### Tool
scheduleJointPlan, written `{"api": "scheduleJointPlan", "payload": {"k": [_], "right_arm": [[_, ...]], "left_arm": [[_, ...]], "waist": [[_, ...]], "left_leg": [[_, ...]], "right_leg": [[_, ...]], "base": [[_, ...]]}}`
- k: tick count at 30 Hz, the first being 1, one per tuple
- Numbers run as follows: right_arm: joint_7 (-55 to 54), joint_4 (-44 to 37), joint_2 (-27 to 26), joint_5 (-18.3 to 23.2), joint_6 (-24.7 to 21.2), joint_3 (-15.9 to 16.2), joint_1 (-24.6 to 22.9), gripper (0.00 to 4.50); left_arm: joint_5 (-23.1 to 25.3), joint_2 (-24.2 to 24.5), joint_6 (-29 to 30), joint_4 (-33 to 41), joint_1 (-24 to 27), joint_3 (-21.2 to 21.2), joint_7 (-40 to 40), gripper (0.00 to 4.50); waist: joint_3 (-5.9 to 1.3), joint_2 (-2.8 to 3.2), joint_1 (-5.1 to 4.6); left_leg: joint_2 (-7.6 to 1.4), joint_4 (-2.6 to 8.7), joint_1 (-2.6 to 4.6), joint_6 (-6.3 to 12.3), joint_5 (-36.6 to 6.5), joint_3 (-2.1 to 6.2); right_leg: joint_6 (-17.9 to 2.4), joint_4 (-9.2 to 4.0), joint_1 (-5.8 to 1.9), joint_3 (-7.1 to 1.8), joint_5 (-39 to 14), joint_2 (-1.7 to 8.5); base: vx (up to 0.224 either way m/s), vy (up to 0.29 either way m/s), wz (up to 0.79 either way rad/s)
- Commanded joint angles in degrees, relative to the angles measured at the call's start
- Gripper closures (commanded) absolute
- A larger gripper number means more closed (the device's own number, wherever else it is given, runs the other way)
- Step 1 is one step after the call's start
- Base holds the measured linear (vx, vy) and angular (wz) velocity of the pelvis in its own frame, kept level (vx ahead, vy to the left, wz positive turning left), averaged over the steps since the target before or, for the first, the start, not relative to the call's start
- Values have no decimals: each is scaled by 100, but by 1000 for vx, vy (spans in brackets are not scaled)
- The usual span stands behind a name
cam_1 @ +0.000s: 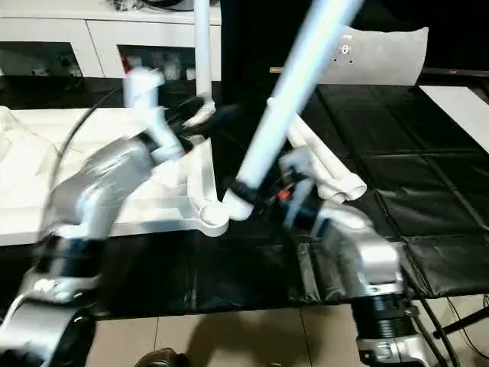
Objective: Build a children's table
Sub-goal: Pick table leg
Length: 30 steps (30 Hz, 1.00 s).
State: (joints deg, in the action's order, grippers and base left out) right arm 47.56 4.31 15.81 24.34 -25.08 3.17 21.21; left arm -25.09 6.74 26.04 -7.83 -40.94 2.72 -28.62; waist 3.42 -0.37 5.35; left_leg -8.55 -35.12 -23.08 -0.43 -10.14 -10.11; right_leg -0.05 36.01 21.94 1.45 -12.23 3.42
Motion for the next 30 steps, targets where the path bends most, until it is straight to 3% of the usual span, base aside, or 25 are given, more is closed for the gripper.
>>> {"api": "scheduleJointPlan", "payload": {"k": [1,8,15,19,23,25,26,30], "right_arm": [[-17,37,64,-156,151,10,13,257],[-326,213,121,-445,255,84,38,257],[-760,372,46,-583,164,-97,51,257],[-1161,423,32,-624,25,-254,56,257],[-1945,367,-37,-827,-496,-396,109,257],[-2192,314,-39,-950,-680,-401,116,257],[-2079,286,4,-858,-799,-387,91,257],[-1808,407,6,-759,-360,-414,40,257]], "left_arm": [[95,-23,14,88,-39,190,-124,53],[-43,-12,200,776,100,598,-538,53],[58,154,41,854,186,526,-616,53],[286,507,-36,603,281,236,-528,53],[894,1295,-306,233,546,400,-784,53],[1025,1464,-388,136,601,468,-869,53],[1298,1871,-668,-94,750,677,-1204,53],[1507,2208,-1054,-359,867,937,-1688,53]], "waist": [[-413,-64,15],[-396,-56,-21],[-393,-31,-22],[-397,-42,-44],[-398,-23,-97],[-396,1,-94],[-408,3,-84],[-402,33,-42]], "left_leg": [[-436,406,165,110,-596,149],[-443,413,172,109,-761,157],[-432,419,185,40,-784,148],[-426,434,182,-10,-799,156],[-408,450,196,-86,-825,154],[-404,465,210,-168,-758,156],[-409,467,220,-201,-783,160],[-440,492,249,-294,-999,148]], "right_leg": [[-1361,-372,-230,-213,-125,533],[-1319,-403,-224,-215,-511,520],[-1325,-407,-199,-214,-559,489],[-1243,-396,-209,-215,-487,485],[-1083,-405,-187,-220,-641,462],[-1055,-405,-163,-217,-643,442],[-1065,-398,-167,-215,-595,454],[-1038,-387,-125,-227,-541,480]], "base": [[0,0,0],[0,0,0],[0,0,0],[0,0,0],[0,0,0],[0,0,0],[0,0,0],[0,0,0]]}}
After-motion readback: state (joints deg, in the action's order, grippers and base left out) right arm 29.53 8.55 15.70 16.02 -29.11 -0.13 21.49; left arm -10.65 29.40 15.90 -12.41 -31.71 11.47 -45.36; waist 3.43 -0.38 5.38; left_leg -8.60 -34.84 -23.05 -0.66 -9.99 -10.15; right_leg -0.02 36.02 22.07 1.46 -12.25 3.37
